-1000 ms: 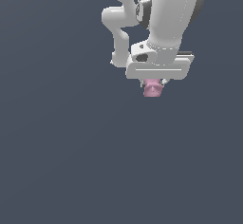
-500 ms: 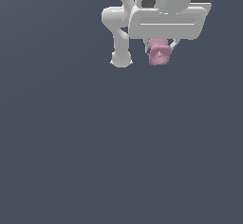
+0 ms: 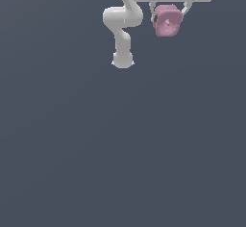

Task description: Pick up the object and move it to a goal position.

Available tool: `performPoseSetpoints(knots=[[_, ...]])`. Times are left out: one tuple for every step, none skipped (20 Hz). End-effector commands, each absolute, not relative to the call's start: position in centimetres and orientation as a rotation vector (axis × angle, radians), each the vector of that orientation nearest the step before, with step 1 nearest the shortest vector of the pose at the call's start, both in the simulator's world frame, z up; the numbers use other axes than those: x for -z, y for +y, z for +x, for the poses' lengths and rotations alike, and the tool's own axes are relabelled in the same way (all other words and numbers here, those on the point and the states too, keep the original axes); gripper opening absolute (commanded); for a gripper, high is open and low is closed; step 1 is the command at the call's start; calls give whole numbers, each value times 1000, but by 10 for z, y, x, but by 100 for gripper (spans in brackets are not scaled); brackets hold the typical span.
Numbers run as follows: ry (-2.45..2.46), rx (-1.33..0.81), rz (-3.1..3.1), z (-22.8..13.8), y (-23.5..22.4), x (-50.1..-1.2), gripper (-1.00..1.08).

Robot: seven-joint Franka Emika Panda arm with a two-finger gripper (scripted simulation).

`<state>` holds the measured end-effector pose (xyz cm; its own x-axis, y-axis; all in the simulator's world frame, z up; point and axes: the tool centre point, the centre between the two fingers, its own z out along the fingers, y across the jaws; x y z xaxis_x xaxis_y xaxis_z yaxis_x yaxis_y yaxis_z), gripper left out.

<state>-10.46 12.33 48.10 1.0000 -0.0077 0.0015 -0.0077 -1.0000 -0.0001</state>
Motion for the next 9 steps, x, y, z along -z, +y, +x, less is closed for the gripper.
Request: performPoseSetpoints(knots=[[12,0,-3142,-109,124,-493,-100],[12,0,-3142,-110,124,-497,-100],[12,0,-3142,-110,124,-500,-100],[12,0,-3142,-111,125,-502,-100],[12,0,-3142,-111,125,-505,-100],[12,0,-3142,-112,125,-506,-100],[12,0,-3142,-112,125,-507,-100],[12,0,-3142,-112,125,-508,-100],[12,0,-3142,-112,125,-508,-100]])
